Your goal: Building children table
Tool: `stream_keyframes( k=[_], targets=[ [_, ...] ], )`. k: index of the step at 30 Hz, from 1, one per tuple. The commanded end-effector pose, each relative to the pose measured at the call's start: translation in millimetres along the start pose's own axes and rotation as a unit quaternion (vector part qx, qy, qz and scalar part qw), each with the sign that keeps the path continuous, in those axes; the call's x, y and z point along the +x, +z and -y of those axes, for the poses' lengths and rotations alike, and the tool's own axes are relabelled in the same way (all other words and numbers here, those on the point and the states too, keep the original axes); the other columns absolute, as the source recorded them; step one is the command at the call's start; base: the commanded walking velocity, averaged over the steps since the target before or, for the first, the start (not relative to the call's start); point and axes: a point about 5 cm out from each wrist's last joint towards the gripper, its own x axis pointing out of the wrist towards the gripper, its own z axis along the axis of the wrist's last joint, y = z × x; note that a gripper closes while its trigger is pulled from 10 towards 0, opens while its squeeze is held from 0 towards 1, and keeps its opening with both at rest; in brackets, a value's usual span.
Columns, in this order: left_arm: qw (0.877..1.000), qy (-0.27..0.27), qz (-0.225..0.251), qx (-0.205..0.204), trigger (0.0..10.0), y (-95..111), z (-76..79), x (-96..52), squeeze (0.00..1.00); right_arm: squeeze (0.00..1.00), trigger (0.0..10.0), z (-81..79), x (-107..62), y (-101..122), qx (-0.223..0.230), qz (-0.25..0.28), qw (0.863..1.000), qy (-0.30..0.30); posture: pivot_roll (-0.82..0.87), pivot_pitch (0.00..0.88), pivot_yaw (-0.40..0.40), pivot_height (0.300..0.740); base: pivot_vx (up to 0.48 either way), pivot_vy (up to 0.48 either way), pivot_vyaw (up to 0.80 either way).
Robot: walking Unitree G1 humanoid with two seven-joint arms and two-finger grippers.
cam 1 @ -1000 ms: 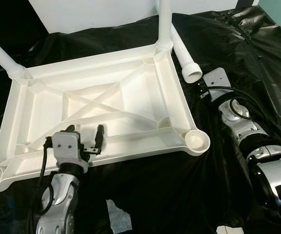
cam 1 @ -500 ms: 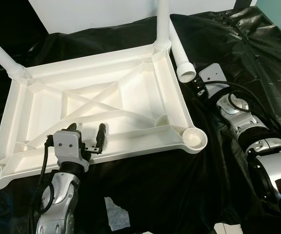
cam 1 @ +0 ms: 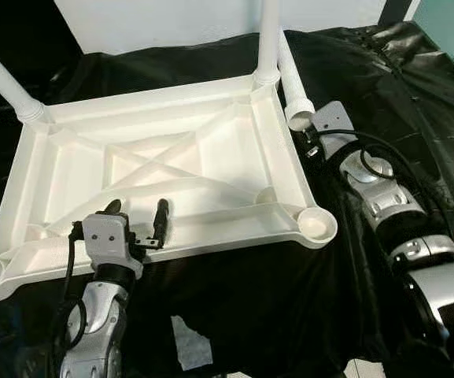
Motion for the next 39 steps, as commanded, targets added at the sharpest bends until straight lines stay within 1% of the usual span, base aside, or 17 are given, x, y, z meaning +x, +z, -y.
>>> stream_keyframes(
  k=[1, 2, 6, 11, 12, 13, 17, 20, 22, 26, 27, 28, 29, 30, 33, 35, 39],
  targets=[
    [1.0, 0.012, -0.027, 0.0, 10.0, -11, -0.7, -3.6, 0.0, 0.0, 10.0, -4.1, -0.7, -5, -0.002, -0.012, 1.0, 0.007, 0.27, 0.172, 0.032, 0.74, 0.0, 0.0, 0.0],
    [1.0, 0.009, -0.027, 0.001, 10.0, -11, -0.7, -3.8, 0.0, 0.0, 10.0, -3.7, -0.8, -4, -0.01, -0.016, 1.0, 0.008, 0.27, 0.175, 0.034, 0.74, 0.0, 0.0, 0.0],
    [1.0, 0.008, -0.026, 0.002, 10.0, -11, -0.8, -4.7, 0.0, 0.0, 10.0, -2.6, -2.0, -2, -0.008, -0.018, 1.0, 0.008, 0.28, 0.18, 0.032, 0.74, 0.0, 0.0, 0.0],
    [1.0, 0.011, -0.027, 0.003, 10.0, -10, -1.0, -9.2, 0.0, 0.0, 10.0, -12.3, -12.6, -5, 0.004, -0.026, 1.0, 0.01, 0.29, 0.185, 0.031, 0.74, 0.0, 0.0, 0.0],
    [0.999, 0.016, -0.03, 0.004, 10.0, -11, -2.8, -12.9, 0.0, 0.0, 10.0, -31.3, -25.6, -5, 0.003, -0.015, 1.0, 0.008, 0.27, 0.192, 0.028, 0.74, 0.0, 0.0, 0.0],
    [0.999, 0.017, -0.031, 0.004, 10.0, -12, -3.2, -13.5, 0.0, 0.0, 10.0, -37.8, -28.6, -5, 0.0, -0.011, 1.0, 0.009, 0.27, 0.192, 0.029, 0.74, 0.0, 0.0, 0.0],
    [0.999, 0.012, -0.035, 0.003, 10.0, -15, -2.1, -12.6, 0.0, 0.0, 10.0, -45.2, -27.1, -9, -0.01, -0.014, 1.0, 0.015, 0.26, 0.19, 0.036, 0.74, 0.0, 0.0, 0.0],
    [1.0, 0.0, -0.031, 0.005, 10.0, -15, 1.8, -8.8, 0.0, 0.0, 10.0, -41.6, -20.4, -9, -0.02, -0.013, 1.0, 0.007, 0.26, 0.177, 0.04, 0.74, 0.0, 0.0, 0.0],
    [1.0, -0.003, -0.024, 0.006, 10.0, -12, 2.7, -4.5, 0.0, 0.0, 10.0, -32.2, -13.7, -5, -0.028, -0.012, 1.0, -0.003, 0.27, 0.172, 0.04, 0.74, 0.0, 0.0, 0.0],
    [1.0, 0.001, -0.022, 0.007, 10.0, -11, 1.0, -3.3, 0.0, 0.0, 10.0, -25.4, -11.3, -3, -0.031, -0.017, 0.999, -0.008, 0.27, 0.169, 0.035, 0.74, 0.0, 0.0, 0.0],
    [1.0, 0.003, -0.023, 0.008, 10.0, -12, 0.2, -4.4, 0.0, 0.0, 5.6, -26.5, -10.9, -5, -0.027, -0.023, 0.999, -0.003, 0.27, 0.168, 0.036, 0.74, 0.0, 0.0, 0.0],
    [1.0, 0.003, -0.023, 0.008, 10.0, -12, 0.2, -4.4, 0.0, 0.0, 5.6, -26.5, -10.9, -5, -0.027, -0.023, 0.999, -0.003, 0.27, 0.168, 0.036, 0.74, 0.0, 0.0, 0.0],
    [1.0, 0.004, -0.024, 0.009, 10.0, -12, -0.6, -5.5, 0.0, 0.0, 0.0, -29.4, -11.1, -6, -0.024, -0.027, 0.999, 0.005, 0.27, 0.168, 0.036, 0.74, 0.0, 0.0, 0.0],
    [1.0, 0.004, -0.024, 0.009, 10.0, -12, -0.6, -5.5, 0.0, 0.0, 0.0, -29.4, -11.1, -6, -0.024, -0.027, 0.999, 0.005, 0.27, 0.168, 0.036, 0.74, 0.0, 0.0, 0.0],
    [1.0, 0.007, -0.025, 0.009, 10.0, -14, 0.2, -7.6, 0.0, 0.0, 0.0, -44.9, -17.9, -7, -0.005, -0.031, 0.999, 0.022, 0.27, 0.168, 0.032, 0.74, 0.0, 0.0, 0.0],
    [1.0, 0.006, -0.025, 0.007, 10.0, -14, 1.0, -6.5, 0.0, 0.0, 0.0, -51.2, -20.4, -11, -0.001, -0.034, 0.999, 0.022, 0.26, 0.168, 0.037, 0.74, 0.0, 0.0, 0.0],
    [1.0, 0.002, -0.025, 0.008, 10.0, -15, 1.6, -4.2, 0.0, 0.0, 0.0, -54.6, -21.9, -13, 0.002, -0.032, 0.999, 0.019, 0.25, 0.166, 0.044, 0.74, 0.0, 0.0, 0.0]
  ],
)
